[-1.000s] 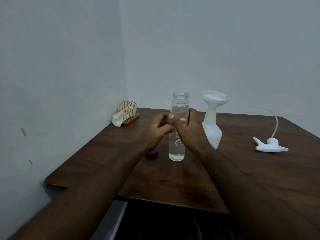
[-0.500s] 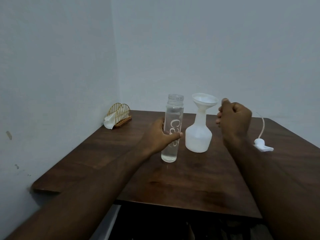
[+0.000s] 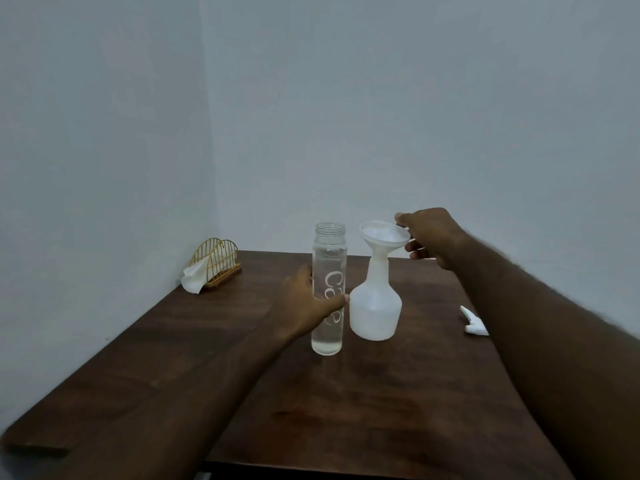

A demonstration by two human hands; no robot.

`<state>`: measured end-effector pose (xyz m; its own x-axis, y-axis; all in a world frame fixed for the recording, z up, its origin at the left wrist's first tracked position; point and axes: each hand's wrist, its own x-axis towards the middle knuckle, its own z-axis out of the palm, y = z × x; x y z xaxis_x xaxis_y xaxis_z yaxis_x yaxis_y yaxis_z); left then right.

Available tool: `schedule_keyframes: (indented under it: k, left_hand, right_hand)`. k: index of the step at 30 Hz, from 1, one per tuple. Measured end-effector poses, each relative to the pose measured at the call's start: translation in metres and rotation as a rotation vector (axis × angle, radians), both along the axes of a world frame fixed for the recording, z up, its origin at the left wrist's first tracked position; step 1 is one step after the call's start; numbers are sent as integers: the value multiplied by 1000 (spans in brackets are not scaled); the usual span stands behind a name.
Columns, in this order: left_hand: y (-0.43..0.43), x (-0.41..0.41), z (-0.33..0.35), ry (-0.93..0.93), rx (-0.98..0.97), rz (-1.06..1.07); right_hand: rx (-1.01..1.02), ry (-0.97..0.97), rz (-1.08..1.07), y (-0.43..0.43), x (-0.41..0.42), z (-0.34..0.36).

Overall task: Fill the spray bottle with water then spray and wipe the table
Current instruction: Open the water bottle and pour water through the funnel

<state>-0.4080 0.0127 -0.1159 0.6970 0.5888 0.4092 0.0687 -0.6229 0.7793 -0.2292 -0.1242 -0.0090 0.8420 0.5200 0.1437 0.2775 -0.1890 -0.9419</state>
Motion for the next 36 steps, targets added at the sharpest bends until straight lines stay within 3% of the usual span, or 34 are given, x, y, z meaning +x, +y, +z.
schedule_keyframes:
  k: [15,23,36]
  left_hand:
    - [2,2,-4,-2,82,14]
    - [-1,3,-5,7,106,22]
    - [-3,8,-5,-8,71,51]
  right_hand:
    - [-50,-46,-78,-17,-5,9]
    - [-158,38,46,-2,6,9]
    - [-40,248,34,-8,14,-6]
